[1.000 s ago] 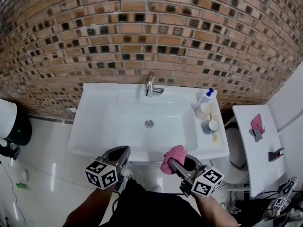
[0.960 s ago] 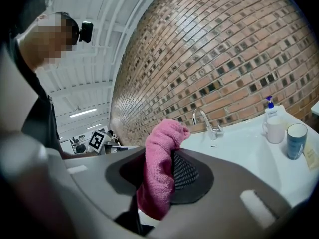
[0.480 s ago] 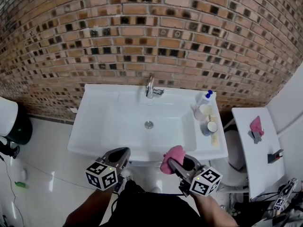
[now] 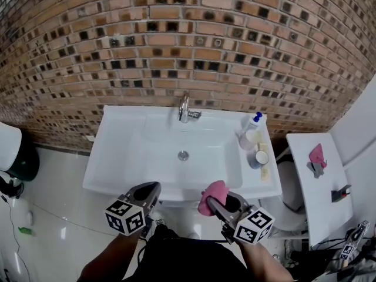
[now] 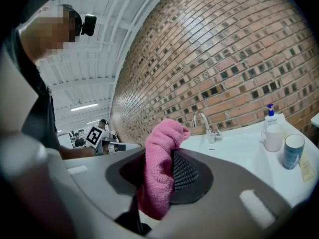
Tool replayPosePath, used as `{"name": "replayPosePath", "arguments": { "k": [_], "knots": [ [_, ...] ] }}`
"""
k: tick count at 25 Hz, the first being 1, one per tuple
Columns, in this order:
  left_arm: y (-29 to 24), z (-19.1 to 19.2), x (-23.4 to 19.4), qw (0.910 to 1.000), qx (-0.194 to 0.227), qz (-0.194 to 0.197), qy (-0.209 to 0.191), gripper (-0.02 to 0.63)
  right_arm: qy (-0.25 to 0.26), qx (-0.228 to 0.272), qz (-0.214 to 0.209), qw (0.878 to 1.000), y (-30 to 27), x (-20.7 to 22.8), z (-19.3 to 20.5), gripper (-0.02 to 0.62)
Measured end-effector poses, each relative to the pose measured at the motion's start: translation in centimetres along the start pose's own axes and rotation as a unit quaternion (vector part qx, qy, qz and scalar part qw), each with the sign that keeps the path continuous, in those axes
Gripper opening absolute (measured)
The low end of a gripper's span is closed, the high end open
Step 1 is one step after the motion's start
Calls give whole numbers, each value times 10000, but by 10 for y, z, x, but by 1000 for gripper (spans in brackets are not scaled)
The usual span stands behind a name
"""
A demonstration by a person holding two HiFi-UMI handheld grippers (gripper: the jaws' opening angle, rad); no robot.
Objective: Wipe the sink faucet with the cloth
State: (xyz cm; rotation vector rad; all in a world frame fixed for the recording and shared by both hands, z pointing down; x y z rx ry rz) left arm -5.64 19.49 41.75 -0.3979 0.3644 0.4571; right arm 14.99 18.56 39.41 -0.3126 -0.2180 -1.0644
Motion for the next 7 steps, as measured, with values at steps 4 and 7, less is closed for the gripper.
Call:
{"name": "replayPosePath", "arguments": {
  "k": [4,7],
  "knots": [
    [-4,3,5,10000,-33,62,0,6,-21,-13,29,10000,4,1,2,118],
    [-5,6,8,9999,-74,99,-10,6,-20,-16,46,10000,5,0,4,118]
  ]
}}
Point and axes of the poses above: the fingertips, and each gripper's own axes: y backward along the fingers, x to its right, z out of its underside, the point moved 3 cm from there along y, backward along the fingers, and after that the axes turned 3 degrees about y, right-handed, at the moved point
